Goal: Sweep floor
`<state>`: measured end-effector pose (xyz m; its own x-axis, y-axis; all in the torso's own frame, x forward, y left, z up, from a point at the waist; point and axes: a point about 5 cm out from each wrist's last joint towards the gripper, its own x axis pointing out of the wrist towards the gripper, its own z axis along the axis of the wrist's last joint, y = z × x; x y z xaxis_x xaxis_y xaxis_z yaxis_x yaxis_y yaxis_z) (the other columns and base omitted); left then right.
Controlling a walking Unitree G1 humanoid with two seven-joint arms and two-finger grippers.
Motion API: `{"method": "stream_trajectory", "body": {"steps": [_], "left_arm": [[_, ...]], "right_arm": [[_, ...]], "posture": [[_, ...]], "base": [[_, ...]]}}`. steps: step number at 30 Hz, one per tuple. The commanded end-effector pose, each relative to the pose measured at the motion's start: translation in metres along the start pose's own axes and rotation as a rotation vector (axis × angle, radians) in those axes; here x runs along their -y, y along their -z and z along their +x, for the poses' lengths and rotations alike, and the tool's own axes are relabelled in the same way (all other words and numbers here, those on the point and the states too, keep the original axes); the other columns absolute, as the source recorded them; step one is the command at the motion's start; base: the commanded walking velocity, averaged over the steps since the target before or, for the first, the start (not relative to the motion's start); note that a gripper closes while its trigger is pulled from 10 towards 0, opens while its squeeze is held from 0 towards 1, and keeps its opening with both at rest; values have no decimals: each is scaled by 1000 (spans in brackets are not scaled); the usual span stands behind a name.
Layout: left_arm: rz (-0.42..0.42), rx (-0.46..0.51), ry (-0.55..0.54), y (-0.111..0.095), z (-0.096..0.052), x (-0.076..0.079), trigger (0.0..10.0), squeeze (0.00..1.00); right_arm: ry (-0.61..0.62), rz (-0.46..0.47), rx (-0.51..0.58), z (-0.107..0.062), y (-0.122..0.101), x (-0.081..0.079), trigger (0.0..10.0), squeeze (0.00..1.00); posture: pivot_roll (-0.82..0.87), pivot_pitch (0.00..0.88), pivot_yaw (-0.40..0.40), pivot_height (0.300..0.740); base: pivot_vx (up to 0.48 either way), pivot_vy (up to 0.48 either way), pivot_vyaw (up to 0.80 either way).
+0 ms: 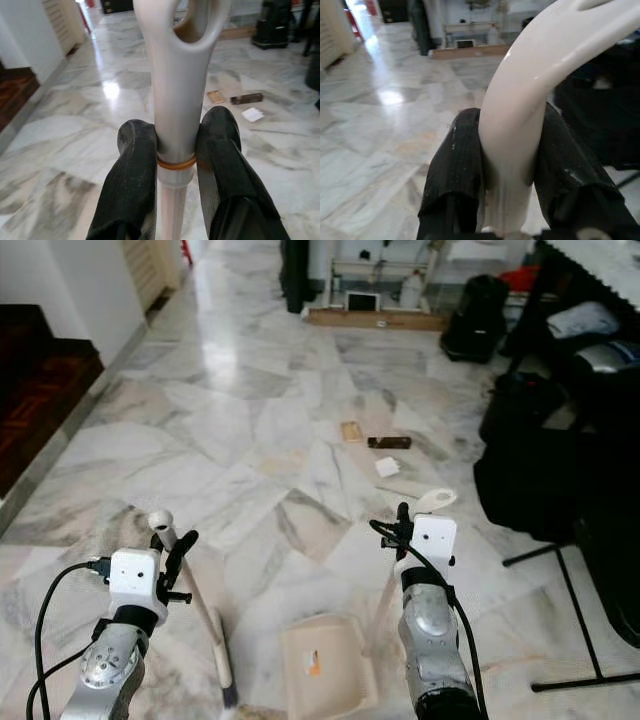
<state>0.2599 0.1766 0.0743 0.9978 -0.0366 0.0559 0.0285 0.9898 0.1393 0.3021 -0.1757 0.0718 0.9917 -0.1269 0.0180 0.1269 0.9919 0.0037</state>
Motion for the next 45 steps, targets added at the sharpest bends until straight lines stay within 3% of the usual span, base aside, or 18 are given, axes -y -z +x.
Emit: {"method": "stream_trajectory", "body": {"steps": [1, 45], "left_arm": [[6, 24, -4, -6, 2, -3, 10000, 0], [8, 29, -2, -5, 0, -2, 10000, 0]], "right_arm": [[1, -6, 46, 4, -11, 1, 10000, 0], [-31, -3, 53, 3, -11, -5, 10000, 0]], "posture": [[43, 120, -22, 740], [50, 68, -27, 740]], "base": [[247, 0, 0], [285, 0, 0]]}}
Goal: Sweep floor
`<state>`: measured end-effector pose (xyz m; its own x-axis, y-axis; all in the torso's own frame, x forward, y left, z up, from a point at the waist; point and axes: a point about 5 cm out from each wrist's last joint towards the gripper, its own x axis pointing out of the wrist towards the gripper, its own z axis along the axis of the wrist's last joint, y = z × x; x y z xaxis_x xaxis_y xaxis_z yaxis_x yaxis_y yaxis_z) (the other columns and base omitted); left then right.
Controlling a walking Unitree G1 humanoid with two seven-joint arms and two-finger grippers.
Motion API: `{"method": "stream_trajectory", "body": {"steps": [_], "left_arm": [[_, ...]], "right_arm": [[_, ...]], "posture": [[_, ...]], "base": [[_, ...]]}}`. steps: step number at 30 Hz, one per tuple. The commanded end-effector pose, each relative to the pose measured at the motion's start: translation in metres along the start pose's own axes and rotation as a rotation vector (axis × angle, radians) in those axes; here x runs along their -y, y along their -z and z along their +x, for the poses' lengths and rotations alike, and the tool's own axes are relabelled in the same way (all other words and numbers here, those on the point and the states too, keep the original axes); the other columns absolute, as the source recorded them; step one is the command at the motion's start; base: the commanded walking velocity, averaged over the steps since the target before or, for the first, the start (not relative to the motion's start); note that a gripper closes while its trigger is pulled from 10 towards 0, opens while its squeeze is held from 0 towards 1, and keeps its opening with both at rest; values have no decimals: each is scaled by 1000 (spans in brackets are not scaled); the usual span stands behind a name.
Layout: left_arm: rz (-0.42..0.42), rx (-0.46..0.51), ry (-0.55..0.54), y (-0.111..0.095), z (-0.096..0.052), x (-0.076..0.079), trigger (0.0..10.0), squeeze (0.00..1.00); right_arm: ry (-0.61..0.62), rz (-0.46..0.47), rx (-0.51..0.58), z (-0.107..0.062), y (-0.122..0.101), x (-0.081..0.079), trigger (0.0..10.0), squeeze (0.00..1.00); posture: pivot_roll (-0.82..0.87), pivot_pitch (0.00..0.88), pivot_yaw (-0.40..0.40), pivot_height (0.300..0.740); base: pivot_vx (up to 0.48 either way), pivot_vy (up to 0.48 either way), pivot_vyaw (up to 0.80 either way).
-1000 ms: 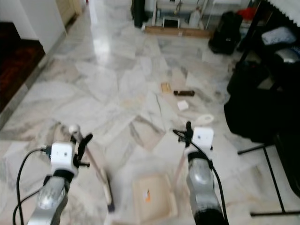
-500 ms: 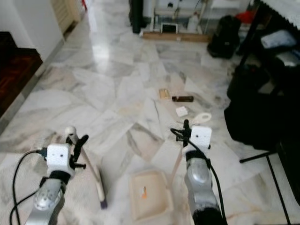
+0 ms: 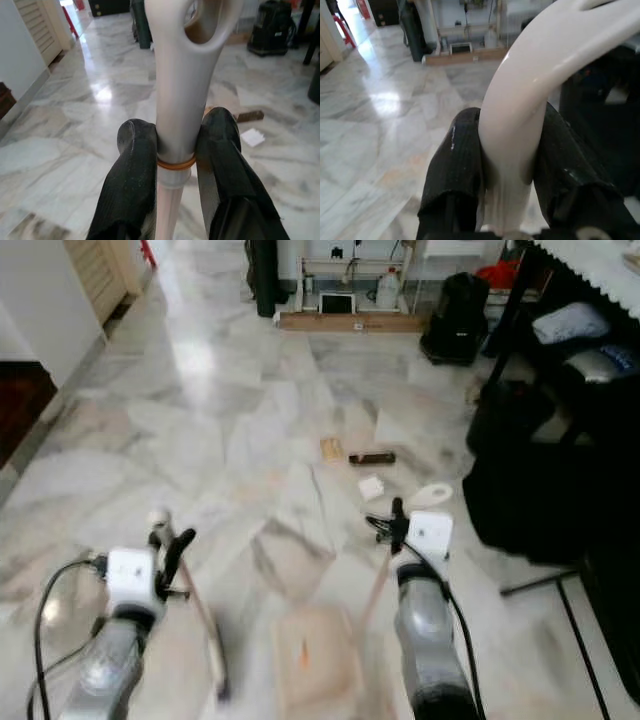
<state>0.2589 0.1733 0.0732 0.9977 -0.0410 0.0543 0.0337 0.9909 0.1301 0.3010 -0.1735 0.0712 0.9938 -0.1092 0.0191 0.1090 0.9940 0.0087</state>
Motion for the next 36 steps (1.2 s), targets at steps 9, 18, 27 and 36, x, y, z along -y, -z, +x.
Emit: {"method": "stream_trajectory", "body": {"steps": [9, 18, 27, 36], "left_arm": [[19, 30, -5, -5, 0, -5, 10000, 0], [21, 33, -2, -7, 2, -6, 10000, 0], [24, 34, -6, -7, 2, -7, 10000, 0], [23, 33, -6, -7, 2, -7, 10000, 0]], "right_arm": [[-19, -7, 51, 6, -11, -4, 10000, 0], [-12, -6, 52, 6, -12, -4, 10000, 0], [-6, -6, 49, 6, -11, -3, 10000, 0], [-17, -17, 44, 6, -11, -5, 10000, 0]], "posture": [[52, 56, -27, 740], [53, 64, -21, 740], [53, 75, -20, 740], [51, 80, -21, 740]], "base": [[292, 0, 0], [292, 0, 0], [294, 0, 0], [292, 0, 0]]}}
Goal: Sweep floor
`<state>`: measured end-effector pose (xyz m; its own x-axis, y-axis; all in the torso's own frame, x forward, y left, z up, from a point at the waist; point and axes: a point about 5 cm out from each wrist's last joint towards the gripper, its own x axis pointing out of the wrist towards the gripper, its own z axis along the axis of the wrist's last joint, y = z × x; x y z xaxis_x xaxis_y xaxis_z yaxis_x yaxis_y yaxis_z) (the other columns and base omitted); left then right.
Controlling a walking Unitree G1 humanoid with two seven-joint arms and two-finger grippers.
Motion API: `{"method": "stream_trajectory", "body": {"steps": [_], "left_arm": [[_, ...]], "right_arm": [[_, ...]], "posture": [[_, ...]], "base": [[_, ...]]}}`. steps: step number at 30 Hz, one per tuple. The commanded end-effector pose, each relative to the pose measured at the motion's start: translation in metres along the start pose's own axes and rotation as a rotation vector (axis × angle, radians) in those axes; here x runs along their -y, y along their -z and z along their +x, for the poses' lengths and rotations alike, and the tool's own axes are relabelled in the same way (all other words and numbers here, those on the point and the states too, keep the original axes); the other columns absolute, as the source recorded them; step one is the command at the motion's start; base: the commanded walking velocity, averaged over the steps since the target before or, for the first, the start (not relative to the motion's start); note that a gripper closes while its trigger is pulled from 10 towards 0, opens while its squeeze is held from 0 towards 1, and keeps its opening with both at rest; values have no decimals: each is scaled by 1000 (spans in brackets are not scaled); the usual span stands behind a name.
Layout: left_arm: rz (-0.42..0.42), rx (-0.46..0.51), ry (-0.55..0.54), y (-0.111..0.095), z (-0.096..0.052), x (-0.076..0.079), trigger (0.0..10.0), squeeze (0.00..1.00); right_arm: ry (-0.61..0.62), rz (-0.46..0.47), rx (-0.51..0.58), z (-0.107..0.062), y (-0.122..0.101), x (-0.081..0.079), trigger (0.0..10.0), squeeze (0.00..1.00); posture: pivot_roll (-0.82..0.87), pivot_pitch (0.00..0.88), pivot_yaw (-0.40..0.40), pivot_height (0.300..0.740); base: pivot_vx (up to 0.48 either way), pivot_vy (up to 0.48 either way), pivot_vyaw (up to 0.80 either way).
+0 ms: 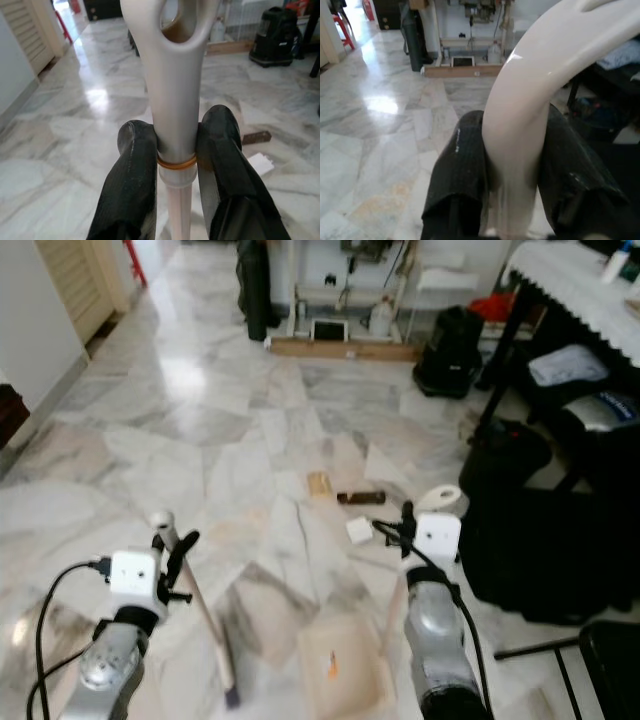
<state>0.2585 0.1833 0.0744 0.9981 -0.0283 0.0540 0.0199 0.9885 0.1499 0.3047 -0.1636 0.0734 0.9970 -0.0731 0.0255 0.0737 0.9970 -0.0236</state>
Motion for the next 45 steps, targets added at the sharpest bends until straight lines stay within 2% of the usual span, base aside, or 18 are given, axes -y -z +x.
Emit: {"method": "stream_trajectory", "body": {"steps": [1, 45], "left_arm": [[1, 35, 6, -7, 2, 3, 10000, 0], [3, 39, 19, -9, 4, 3, 10000, 0]], "right_arm": [[19, 13, 38, 3, -9, 5, 10000, 0], [32, 24, 40, 2, -9, 6, 10000, 0]], "posture": [[51, 80, -21, 740], [39, 90, -9, 740]], "base": [[292, 0, 0], [293, 0, 0]]}}
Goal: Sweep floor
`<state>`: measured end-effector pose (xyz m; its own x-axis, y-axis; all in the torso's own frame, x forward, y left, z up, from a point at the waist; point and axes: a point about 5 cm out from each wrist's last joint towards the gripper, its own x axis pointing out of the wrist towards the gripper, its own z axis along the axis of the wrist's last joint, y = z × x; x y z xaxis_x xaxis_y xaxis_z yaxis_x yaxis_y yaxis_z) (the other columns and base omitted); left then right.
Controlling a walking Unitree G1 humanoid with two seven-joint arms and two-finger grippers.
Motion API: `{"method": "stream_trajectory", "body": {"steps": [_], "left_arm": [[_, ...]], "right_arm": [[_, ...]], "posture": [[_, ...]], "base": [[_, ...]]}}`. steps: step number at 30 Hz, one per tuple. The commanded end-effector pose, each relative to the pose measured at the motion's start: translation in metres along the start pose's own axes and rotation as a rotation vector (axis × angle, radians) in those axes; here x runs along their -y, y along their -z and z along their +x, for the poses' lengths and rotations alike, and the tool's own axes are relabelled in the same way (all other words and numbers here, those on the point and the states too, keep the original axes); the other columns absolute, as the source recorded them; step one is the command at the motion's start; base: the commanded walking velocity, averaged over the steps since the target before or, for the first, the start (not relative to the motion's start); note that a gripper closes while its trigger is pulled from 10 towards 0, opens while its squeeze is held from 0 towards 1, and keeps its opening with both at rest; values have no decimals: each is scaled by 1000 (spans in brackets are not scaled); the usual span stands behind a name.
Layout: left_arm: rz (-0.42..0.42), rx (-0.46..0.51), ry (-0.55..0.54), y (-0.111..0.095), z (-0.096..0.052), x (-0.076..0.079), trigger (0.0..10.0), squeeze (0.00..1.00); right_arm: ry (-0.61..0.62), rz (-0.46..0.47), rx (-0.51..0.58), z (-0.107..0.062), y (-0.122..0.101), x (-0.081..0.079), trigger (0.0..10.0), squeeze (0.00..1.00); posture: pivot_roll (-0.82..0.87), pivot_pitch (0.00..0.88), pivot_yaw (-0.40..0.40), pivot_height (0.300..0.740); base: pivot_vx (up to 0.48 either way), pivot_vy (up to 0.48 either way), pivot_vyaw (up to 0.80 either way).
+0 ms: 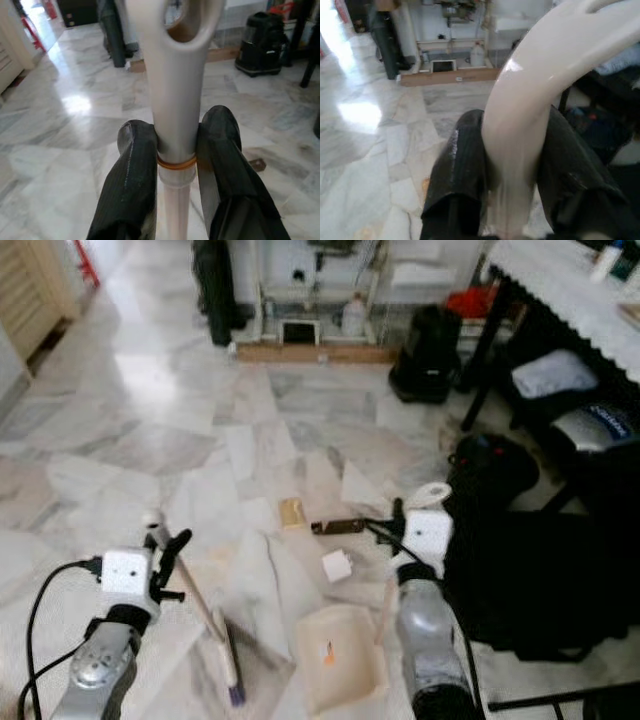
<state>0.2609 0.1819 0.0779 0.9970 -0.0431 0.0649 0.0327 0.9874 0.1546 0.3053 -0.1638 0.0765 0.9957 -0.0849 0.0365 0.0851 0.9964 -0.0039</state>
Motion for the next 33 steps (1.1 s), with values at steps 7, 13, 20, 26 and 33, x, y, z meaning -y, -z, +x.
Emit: {"method": "stream_trajectory", "body": {"steps": [7, 13, 20, 26, 33], "left_arm": [[-1, 26, 8, -5, 2, 2, 10000, 0], [-1, 28, 7, -5, 2, 3, 10000, 0], [-3, 31, 8, -6, 3, 4, 10000, 0], [-3, 32, 8, -6, 4, 3, 10000, 0], [-3, 32, 8, -6, 4, 4, 10000, 0]], "right_arm": [[21, 4, 29, 2, -6, 7, 10000, 0], [18, 2, 29, 3, -6, 6, 10000, 0], [17, 3, 34, 4, -8, 6, 10000, 0], [20, 1, 36, 5, -8, 6, 10000, 0], [27, 13, 28, 4, -7, 7, 10000, 0]], "posture": [[39, 85, -9, 740], [44, 74, -13, 740], [44, 67, -14, 740], [44, 67, -13, 740], [45, 67, -14, 740]], "base": [[292, 0, 0], [294, 0, 0], [294, 0, 0], [292, 0, 0], [292, 0, 0]]}}
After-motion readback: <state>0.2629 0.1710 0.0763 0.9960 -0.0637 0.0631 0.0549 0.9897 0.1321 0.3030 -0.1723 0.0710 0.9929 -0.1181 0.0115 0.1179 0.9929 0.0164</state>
